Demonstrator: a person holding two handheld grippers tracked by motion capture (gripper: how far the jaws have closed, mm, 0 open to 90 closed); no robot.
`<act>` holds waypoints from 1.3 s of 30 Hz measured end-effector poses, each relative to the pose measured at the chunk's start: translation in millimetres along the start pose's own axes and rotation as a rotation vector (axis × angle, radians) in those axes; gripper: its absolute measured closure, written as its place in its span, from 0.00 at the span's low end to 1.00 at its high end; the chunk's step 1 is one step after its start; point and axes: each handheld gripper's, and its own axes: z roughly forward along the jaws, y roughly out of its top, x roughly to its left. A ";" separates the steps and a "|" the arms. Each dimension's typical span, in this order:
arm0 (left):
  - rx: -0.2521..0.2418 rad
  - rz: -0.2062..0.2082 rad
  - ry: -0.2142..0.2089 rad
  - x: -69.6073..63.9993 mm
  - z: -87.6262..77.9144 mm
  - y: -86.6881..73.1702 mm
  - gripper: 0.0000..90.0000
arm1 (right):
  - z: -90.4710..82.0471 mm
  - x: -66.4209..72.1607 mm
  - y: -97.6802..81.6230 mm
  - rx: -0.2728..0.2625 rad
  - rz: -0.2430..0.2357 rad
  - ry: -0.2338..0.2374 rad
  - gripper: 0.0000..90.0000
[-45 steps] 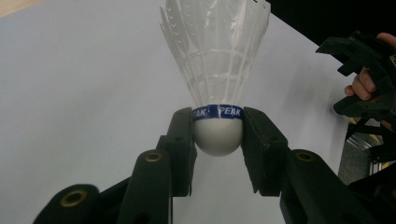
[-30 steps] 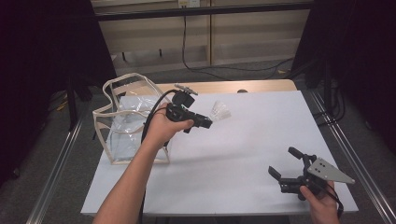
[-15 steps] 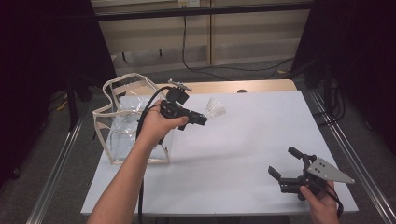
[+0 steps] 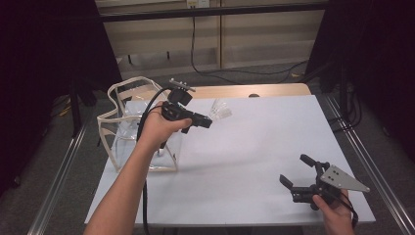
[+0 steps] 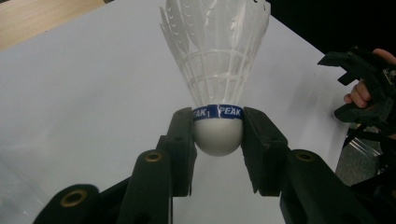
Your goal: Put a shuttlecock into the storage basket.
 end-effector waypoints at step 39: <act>-0.024 -0.029 0.068 14.2 -47.7 14.4 0.73 | 3.5 -1.2 -0.2 0.001 0.009 0.003 0.01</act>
